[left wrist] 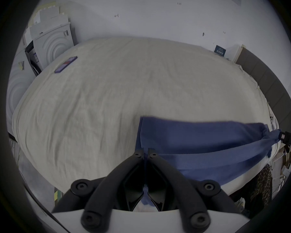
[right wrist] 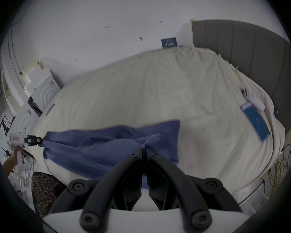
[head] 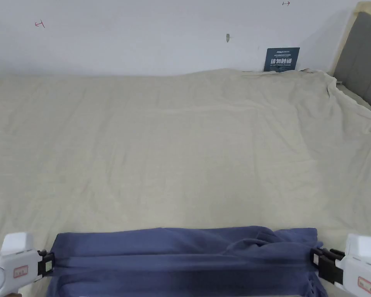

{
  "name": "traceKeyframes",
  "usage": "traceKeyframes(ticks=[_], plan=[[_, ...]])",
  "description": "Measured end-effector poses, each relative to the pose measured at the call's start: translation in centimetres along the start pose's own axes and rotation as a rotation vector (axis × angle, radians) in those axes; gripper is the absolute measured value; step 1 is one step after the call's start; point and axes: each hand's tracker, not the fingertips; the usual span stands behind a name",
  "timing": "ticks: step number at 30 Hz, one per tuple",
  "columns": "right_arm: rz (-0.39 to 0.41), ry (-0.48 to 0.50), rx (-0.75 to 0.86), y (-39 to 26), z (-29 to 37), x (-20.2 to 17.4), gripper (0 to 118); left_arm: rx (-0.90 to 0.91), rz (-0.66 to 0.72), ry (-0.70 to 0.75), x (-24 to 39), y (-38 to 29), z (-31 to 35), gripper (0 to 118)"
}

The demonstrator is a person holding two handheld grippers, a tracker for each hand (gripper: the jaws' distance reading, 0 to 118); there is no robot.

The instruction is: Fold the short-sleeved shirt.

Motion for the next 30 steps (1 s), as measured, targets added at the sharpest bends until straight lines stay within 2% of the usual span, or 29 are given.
traceKeyframes(ticks=[6,12,14,15,16,17,18,19,20,27,30], plan=[[-0.029,-0.048,-0.068,-3.5,-1.9,0.2,2,-0.044,0.001,0.018,-0.9,-2.7,-2.3,0],[-0.067,-0.075,-0.087,-4.0,-2.7,0.0,3,-0.043,0.04,0.023,-1.1,-2.7,-2.8,2],[-0.072,-0.075,-0.08,-3.5,-1.8,-0.5,5,-0.042,0.043,0.019,-1.2,-2.4,-2.4,18],[-0.071,-0.076,-0.075,-3.1,-1.3,-0.8,13,-0.035,0.055,0.025,-1.1,-2.4,-1.9,40],[-0.064,-0.08,-0.063,-2.6,-0.8,-1.2,27,-0.022,0.079,0.019,-1.2,-2.0,-1.5,65],[-0.049,-0.088,-0.037,-2.1,-0.2,-1.6,48,-0.008,0.102,0.008,-1.2,-1.6,-1.0,85],[-0.031,-0.082,0.002,-1.3,0.3,-2.0,76,0.019,0.124,-0.009,-1.3,-1.0,-0.5,104],[-0.02,-0.07,0.019,-0.6,0.8,-2.4,88,0.048,0.136,-0.016,-1.0,-0.7,0.6,108],[-0.011,-0.06,0.043,0.2,1.4,-3.0,91,0.075,0.138,-0.028,-0.8,-0.1,1.5,107],[0.088,-0.041,0.296,6.3,6.3,-8.2,90,0.329,0.118,-0.072,1.6,4.8,8.1,110],[0.132,-0.076,0.392,7.9,7.4,-10.1,90,0.43,0.102,-0.088,2.7,6.3,10.4,111]])
